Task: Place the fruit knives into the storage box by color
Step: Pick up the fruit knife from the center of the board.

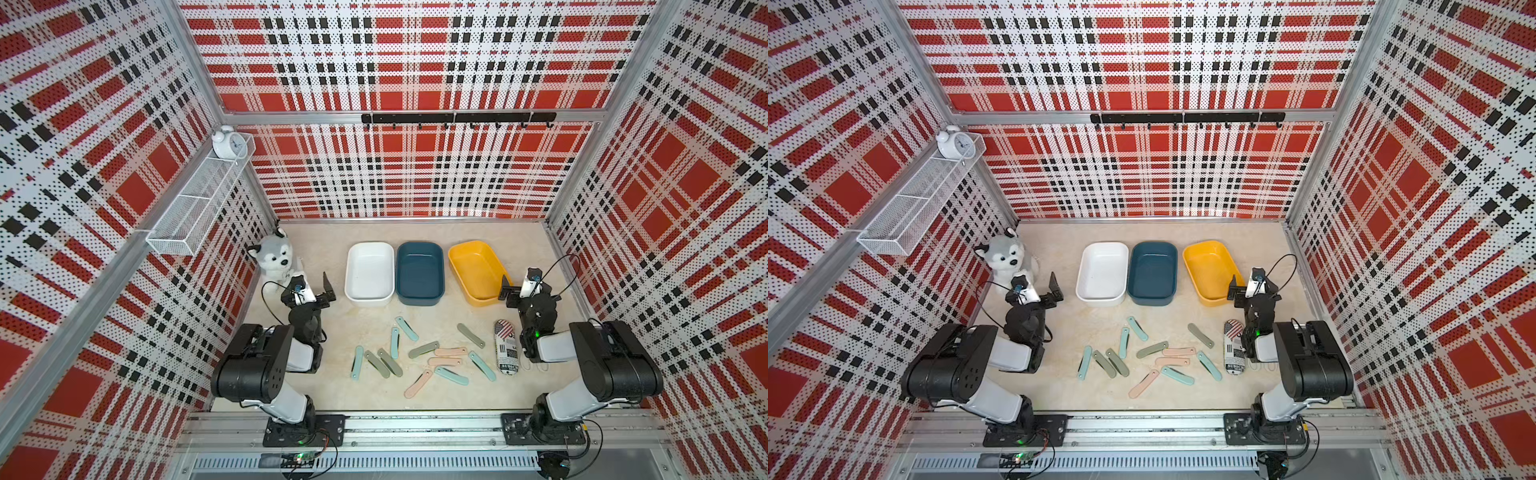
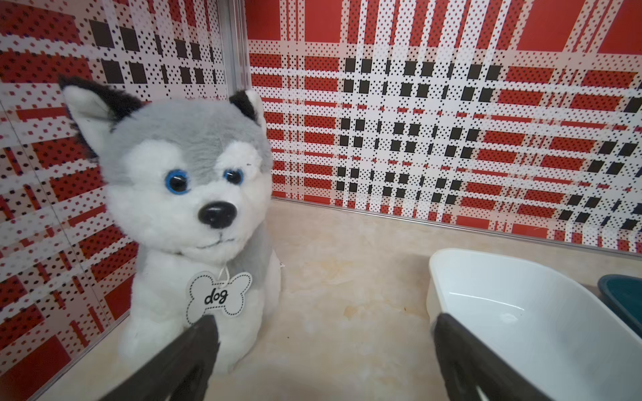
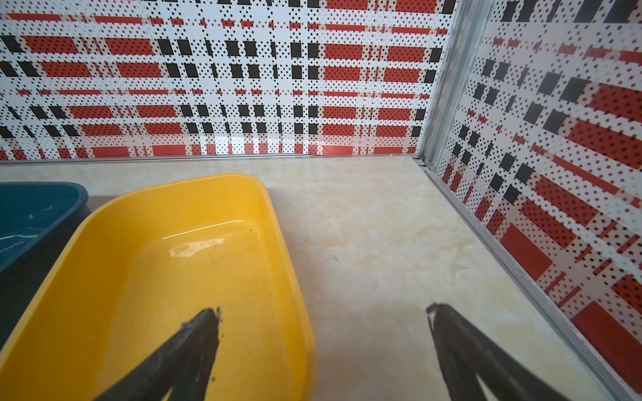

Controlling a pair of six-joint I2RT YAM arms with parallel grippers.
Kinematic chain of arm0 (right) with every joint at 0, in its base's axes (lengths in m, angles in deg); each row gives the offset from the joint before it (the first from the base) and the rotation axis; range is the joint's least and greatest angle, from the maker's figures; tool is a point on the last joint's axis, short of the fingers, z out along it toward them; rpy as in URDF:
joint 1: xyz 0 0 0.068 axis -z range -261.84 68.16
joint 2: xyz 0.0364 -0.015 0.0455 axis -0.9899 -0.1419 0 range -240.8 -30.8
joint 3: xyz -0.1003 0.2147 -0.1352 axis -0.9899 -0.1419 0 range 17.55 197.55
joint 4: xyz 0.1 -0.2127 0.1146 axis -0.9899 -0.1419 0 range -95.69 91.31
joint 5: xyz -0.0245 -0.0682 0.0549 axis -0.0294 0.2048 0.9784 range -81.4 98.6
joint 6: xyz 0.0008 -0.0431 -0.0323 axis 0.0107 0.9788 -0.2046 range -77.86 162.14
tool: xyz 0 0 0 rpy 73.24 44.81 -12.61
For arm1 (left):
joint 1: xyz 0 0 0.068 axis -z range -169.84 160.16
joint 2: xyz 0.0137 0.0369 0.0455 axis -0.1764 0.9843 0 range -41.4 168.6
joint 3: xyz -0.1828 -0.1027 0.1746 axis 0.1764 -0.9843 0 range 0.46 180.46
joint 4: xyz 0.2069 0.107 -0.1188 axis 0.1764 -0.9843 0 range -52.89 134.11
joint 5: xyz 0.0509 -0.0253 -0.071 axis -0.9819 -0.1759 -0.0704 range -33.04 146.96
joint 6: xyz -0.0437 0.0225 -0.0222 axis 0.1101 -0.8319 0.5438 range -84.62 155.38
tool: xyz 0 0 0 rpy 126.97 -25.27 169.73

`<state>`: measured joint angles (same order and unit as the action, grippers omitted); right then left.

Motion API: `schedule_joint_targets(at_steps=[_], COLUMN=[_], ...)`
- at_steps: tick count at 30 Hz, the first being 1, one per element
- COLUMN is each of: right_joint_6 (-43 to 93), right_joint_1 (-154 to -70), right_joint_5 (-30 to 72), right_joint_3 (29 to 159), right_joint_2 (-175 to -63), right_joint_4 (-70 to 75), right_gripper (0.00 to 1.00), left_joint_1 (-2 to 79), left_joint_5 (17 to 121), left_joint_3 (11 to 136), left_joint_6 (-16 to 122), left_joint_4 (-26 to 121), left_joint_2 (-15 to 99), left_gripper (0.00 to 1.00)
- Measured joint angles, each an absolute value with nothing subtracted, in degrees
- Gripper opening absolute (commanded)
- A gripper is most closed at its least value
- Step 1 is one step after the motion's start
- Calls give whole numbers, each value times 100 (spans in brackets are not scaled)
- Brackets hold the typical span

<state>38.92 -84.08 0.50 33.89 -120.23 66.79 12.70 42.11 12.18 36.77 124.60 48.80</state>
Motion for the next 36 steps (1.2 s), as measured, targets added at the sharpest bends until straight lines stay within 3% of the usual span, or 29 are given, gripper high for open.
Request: schedule_joint_targets(at_steps=[27,36], right_joint_6=[3870,3850], right_joint_1=[-8393,-8712], right_joint_5=[181,-51], right_joint_3=[3387,4136], right_joint_2=[-12023,-10786], right_joint_4=[6709,5520], right_gripper=[100,97], left_joint_1=[1233,1784], left_joint_5=[4283,3820], left_joint_3=[1218,1728], left_joint_6=[3681,3633], left_joint_4=[12373,10825], left_joint_2=[4805,3391], left_gripper=[98,98])
